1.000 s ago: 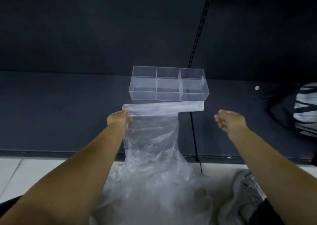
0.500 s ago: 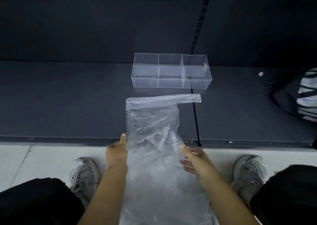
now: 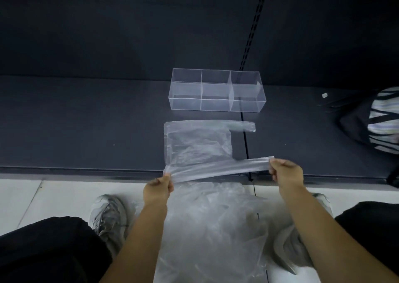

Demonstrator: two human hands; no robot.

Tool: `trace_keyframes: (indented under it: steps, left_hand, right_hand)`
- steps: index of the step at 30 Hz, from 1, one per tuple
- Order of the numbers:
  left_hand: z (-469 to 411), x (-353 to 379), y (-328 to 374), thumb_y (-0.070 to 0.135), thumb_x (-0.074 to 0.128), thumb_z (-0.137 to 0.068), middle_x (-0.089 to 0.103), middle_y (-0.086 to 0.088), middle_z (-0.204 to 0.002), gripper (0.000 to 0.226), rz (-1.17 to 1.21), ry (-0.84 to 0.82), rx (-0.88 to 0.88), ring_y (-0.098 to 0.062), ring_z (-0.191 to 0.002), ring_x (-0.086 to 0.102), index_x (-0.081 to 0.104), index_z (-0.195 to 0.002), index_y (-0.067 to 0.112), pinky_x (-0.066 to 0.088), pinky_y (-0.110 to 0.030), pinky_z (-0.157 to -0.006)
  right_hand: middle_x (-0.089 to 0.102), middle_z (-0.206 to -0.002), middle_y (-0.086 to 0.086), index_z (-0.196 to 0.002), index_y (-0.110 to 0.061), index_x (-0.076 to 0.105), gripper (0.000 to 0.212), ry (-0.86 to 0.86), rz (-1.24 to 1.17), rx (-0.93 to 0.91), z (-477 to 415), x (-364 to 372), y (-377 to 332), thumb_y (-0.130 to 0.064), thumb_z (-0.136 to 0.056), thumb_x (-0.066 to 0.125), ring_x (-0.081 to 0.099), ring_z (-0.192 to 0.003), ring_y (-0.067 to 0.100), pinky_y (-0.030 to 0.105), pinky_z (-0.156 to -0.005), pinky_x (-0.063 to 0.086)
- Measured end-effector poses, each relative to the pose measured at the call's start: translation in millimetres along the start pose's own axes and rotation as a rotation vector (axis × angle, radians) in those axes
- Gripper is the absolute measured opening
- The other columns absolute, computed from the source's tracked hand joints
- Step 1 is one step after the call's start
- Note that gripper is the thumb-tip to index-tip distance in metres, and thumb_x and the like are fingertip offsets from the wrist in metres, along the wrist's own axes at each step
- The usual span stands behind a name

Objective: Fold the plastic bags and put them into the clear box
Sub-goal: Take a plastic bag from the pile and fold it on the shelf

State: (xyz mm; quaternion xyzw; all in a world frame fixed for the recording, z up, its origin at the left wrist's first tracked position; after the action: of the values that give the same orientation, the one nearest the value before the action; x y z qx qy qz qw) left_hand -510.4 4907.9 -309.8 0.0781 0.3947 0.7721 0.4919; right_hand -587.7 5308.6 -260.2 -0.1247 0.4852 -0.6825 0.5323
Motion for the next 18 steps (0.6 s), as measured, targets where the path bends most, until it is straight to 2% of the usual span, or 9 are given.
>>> trace_keyframes:
  steps: [2,4,6,8,10,12,14,16,18]
  left_hand:
    - [8.4,10.0,-0.2,0.022,0.065,-0.089,0.057,-0.002,-0.052,0.038,-0.006,-0.021,0.026,-0.019,-0.055,0.052,0.057,-0.054,0.01,0.043,-0.028,-0.065]
    - [16.1,7.9,5.6,0.027,0.065,-0.089,0.058,-0.005,-0.059,0.034,-0.095,0.053,0.12,-0.024,-0.059,0.057,0.059,-0.063,0.005,0.04,-0.028,-0.059]
    - [25.5,-5.4,25.0,0.03,0.061,-0.091,0.059,-0.007,-0.07,0.029,-0.238,0.242,0.294,-0.032,-0.075,0.06,0.059,-0.077,0.005,0.036,-0.03,-0.065]
    - [41.5,-3.6,60.1,0.02,0.056,-0.094,0.059,-0.008,-0.081,0.014,-0.292,0.352,0.568,-0.032,-0.081,0.058,0.058,-0.085,0.008,0.038,-0.032,-0.07]
    - [53.6,28.9,93.7,0.007,0.05,-0.095,0.06,-0.013,-0.099,0.014,-0.424,0.314,0.86,-0.033,-0.095,0.057,0.063,-0.1,0.006,0.042,-0.038,-0.084]
    - [48.2,74.7,108.7,0.011,0.041,-0.1,0.05,-0.017,-0.137,0.035,-0.678,0.172,1.004,-0.033,-0.129,0.043,0.051,-0.132,0.005,0.027,-0.04,-0.11]
    - [23.8,105.9,102.4,0.027,0.028,-0.102,0.011,-0.008,-0.16,0.054,-1.041,0.081,1.004,-0.022,-0.148,0.005,0.014,-0.152,0.009,-0.002,-0.039,-0.118]
    - [-4.1,112.0,86.0,0.039,0.021,-0.099,-0.013,-0.004,-0.16,0.067,-1.305,0.064,0.976,-0.019,-0.146,-0.018,-0.013,-0.15,0.012,-0.011,-0.043,-0.117]
    - [-17.5,107.7,78.5,0.048,0.011,-0.098,-0.019,-0.003,-0.159,0.067,-1.352,0.06,0.971,-0.017,-0.143,-0.024,-0.022,-0.146,0.014,-0.012,-0.044,-0.117]
  right_hand:
    - [0.058,-0.061,0.006,-0.066,-0.012,0.063,0.024,0.059,0.149,-0.02,-12.6,-12.5,-6.9,-0.017,-0.09,0.065,0.048,-0.053,0.018,0.026,-0.053,0.043]
    - [0.064,-0.08,0.015,-0.081,-0.006,0.066,0.019,0.185,0.367,-0.03,-18.5,-26.7,-12.5,-0.023,-0.09,0.064,0.059,-0.071,0.03,0.033,-0.065,0.046]
    - [0.059,-0.113,0.022,-0.107,-0.005,0.062,0.026,0.335,0.505,-0.075,-12.3,-31.6,-22.4,-0.022,-0.087,0.064,0.056,-0.104,0.041,0.044,-0.085,0.045]
    - [0.05,-0.124,0.022,-0.118,-0.009,0.057,0.035,0.419,0.565,-0.315,8.0,-9.7,-50.1,-0.017,-0.085,0.063,0.047,-0.115,0.043,0.05,-0.094,0.039]
    - [0.052,-0.126,0.02,-0.121,-0.008,0.059,0.036,0.275,0.584,-0.676,39.5,53.4,-79.1,-0.008,-0.085,0.06,0.048,-0.116,0.039,0.048,-0.097,0.039]
    - [0.048,-0.139,0.017,-0.132,-0.006,0.053,0.042,-0.068,0.616,-0.912,78.3,136.7,-83.9,-0.006,-0.09,0.053,0.042,-0.13,0.032,0.04,-0.111,0.03]
    - [0.033,-0.154,0.008,-0.146,-0.011,0.037,0.048,-0.342,0.739,-1.013,108.5,202.7,-69.0,-0.014,-0.098,0.043,0.023,-0.144,0.023,0.035,-0.121,0.012]
    - [0.017,-0.16,0.003,-0.152,-0.016,0.022,0.051,-0.434,0.896,-1.051,110.8,235.2,-48.0,-0.027,-0.103,0.033,0.007,-0.148,0.017,0.034,-0.121,-0.001]
    - [0.003,-0.162,0.0,-0.154,-0.02,0.011,0.06,-0.42,1.066,-1.004,88.2,235.7,-29.3,-0.047,-0.102,0.022,-0.006,-0.148,0.014,0.034,-0.119,-0.011]
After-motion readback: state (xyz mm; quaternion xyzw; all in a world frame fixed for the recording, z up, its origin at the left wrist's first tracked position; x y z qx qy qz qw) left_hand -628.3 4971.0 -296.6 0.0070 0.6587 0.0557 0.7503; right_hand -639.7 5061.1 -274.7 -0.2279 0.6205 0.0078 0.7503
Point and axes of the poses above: each hand's wrist, its own z-axis away from the middle knuckle, its own x-axis out of the palm, y = z × x, the point moved 10 cm from there along -z, towards the middle knuckle
